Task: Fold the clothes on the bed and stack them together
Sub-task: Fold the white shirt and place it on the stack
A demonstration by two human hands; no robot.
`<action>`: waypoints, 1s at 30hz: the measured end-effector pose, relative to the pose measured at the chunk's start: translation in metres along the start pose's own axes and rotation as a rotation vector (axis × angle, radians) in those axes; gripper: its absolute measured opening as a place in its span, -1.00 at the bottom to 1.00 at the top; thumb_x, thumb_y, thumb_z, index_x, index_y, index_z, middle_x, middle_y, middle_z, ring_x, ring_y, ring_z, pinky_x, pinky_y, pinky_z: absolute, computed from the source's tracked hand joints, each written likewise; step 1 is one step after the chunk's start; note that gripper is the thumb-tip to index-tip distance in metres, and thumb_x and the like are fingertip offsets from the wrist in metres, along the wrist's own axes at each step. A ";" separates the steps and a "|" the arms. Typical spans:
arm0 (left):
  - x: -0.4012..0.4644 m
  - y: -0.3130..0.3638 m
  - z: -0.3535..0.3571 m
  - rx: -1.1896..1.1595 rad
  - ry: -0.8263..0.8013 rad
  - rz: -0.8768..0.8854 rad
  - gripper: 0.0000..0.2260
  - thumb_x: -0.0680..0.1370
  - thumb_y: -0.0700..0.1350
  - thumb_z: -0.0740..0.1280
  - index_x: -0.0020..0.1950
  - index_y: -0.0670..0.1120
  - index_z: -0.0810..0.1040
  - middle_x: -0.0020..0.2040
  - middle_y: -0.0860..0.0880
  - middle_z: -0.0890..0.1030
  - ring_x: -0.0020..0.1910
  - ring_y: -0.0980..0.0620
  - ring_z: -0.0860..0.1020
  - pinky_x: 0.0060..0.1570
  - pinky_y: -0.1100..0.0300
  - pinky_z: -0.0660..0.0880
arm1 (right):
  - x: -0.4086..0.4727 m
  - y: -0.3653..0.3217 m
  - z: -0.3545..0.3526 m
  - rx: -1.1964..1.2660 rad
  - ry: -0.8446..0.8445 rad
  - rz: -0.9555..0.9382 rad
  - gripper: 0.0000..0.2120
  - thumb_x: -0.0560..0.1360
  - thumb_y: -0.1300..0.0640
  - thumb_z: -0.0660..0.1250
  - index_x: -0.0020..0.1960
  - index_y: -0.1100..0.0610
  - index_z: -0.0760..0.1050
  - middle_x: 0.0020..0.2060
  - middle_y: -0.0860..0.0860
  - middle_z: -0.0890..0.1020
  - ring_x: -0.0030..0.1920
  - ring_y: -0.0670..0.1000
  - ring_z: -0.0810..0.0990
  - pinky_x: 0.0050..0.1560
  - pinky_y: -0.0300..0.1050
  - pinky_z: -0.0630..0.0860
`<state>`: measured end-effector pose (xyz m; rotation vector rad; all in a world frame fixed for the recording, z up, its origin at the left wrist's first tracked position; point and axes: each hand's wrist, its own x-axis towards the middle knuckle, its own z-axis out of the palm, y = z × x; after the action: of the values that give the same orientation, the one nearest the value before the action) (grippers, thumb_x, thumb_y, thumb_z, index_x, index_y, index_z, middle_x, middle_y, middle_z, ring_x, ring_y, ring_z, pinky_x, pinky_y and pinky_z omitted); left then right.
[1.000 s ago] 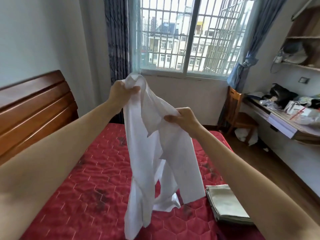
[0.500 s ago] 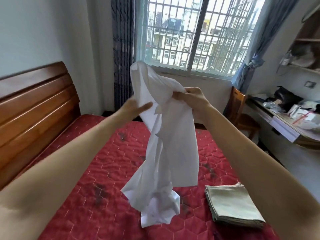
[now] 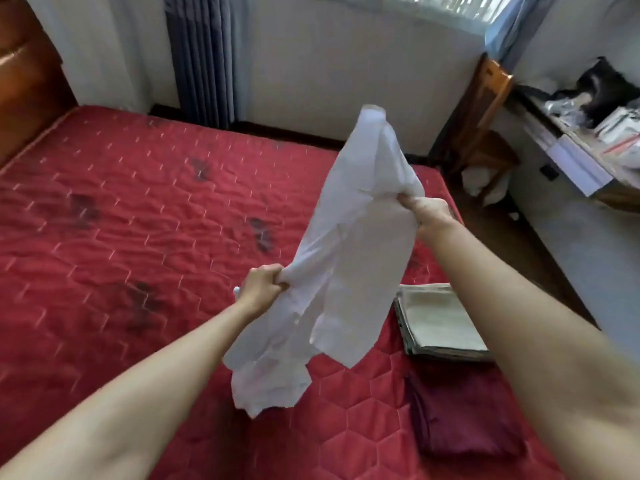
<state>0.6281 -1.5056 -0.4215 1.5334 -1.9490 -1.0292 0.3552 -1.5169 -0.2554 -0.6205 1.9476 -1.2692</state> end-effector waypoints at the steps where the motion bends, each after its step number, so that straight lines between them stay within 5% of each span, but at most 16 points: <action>1: 0.012 -0.017 0.016 0.036 -0.008 -0.002 -0.93 0.45 -0.23 0.38 -0.14 -0.07 0.60 -0.16 -0.09 0.62 -0.11 -0.13 0.55 -0.15 0.09 0.39 | 0.023 0.039 -0.002 -0.092 0.052 0.052 -0.63 0.44 0.23 0.45 0.18 0.38 0.50 -0.02 0.18 0.63 -0.09 0.11 0.64 -0.10 -0.01 0.59; 3: 0.028 -0.055 0.051 0.124 -0.072 -0.050 -0.66 0.50 -0.16 0.35 0.28 -0.10 0.51 0.22 -0.16 0.55 0.22 -0.17 0.49 0.16 0.00 0.43 | 0.054 0.122 -0.002 -0.379 0.117 0.123 -0.45 0.48 0.15 0.40 0.36 0.38 0.33 0.24 0.24 0.50 0.21 0.18 0.52 0.14 0.03 0.50; 6: 0.020 -0.114 0.100 0.338 -0.188 -0.116 -0.38 0.54 0.05 0.35 0.52 -0.09 0.20 0.52 -0.13 0.22 0.50 -0.12 0.18 0.40 -0.06 0.22 | 0.051 0.245 0.011 -0.690 0.055 0.068 -0.39 0.47 0.04 0.38 0.39 0.32 0.30 0.32 0.28 0.41 0.33 0.23 0.40 0.27 0.01 0.36; 10: -0.028 -0.189 0.151 0.562 -0.328 -0.121 -0.18 0.53 0.22 0.29 0.59 0.03 -0.14 0.60 -0.09 -0.15 0.57 -0.08 -0.15 0.49 -0.18 -0.05 | 0.000 0.381 0.048 -0.956 -0.223 -0.218 -0.32 0.48 -0.05 0.40 0.48 0.19 0.26 0.47 0.24 0.23 0.50 0.19 0.16 0.44 0.08 0.18; 15: -0.076 -0.244 0.184 0.510 -0.328 -0.155 -0.06 0.49 0.23 0.35 0.55 0.13 -0.33 0.55 -0.02 -0.36 0.55 -0.18 -0.23 0.46 -0.26 -0.02 | -0.055 0.482 0.082 -1.135 -0.488 -0.388 -0.11 0.40 -0.27 0.37 0.56 0.04 0.08 0.55 0.14 0.05 0.55 0.15 0.00 0.45 0.17 0.12; 20: -0.039 -0.254 0.188 0.378 0.040 -0.013 -0.25 0.49 0.04 0.42 0.57 0.00 0.11 0.57 -0.18 0.07 0.55 -0.23 -0.01 0.46 -0.17 0.05 | -0.055 0.513 0.095 -1.191 -0.418 -0.432 -0.01 0.33 -0.31 0.37 0.57 0.04 0.02 0.53 0.08 0.15 0.53 0.09 0.11 0.42 0.17 0.17; 22: -0.013 -0.248 0.187 0.392 0.079 0.133 -0.47 0.50 -0.06 0.43 0.44 -0.09 0.41 0.44 -0.17 0.38 0.46 -0.26 0.25 0.36 -0.14 0.21 | -0.049 0.514 0.099 -1.155 -0.343 -0.501 -0.23 0.37 -0.11 0.42 0.50 0.08 0.25 0.40 0.08 0.38 0.37 0.10 0.37 0.35 0.13 0.27; 24: 0.007 -0.242 0.184 0.339 0.117 0.242 -0.75 0.50 -0.15 0.42 0.18 -0.13 0.63 0.13 -0.14 0.64 0.18 -0.23 0.55 0.10 -0.08 0.44 | -0.042 0.512 0.102 -1.061 -0.207 -0.600 -0.58 0.39 0.10 0.45 0.23 0.14 0.54 0.04 0.08 0.61 0.02 0.14 0.58 0.12 0.08 0.43; 26: 0.021 -0.234 0.174 0.261 0.139 0.226 -0.86 0.51 -0.14 0.41 0.01 -0.15 0.69 -0.07 -0.15 0.68 -0.04 -0.17 0.62 -0.12 -0.04 0.50 | -0.035 0.509 0.102 -1.004 -0.160 -0.620 -0.90 0.44 0.20 0.42 -0.05 0.19 0.61 -0.22 0.09 0.63 -0.21 0.19 0.59 -0.05 0.02 0.45; 30: 0.054 -0.217 0.134 0.180 0.201 0.244 -0.87 0.49 -0.22 0.40 -0.01 -0.22 0.69 -0.07 -0.21 0.69 -0.09 -0.15 0.65 -0.07 -0.05 0.54 | -0.037 0.507 0.088 -0.951 -0.226 -0.605 -0.98 0.45 0.29 0.42 -0.16 0.21 0.61 -0.34 0.07 0.60 -0.31 0.15 0.57 -0.13 -0.05 0.43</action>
<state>0.6486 -1.5420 -0.6793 1.3856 -2.0651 -0.5893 0.4416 -1.3380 -0.7316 -1.8334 2.1692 -0.4368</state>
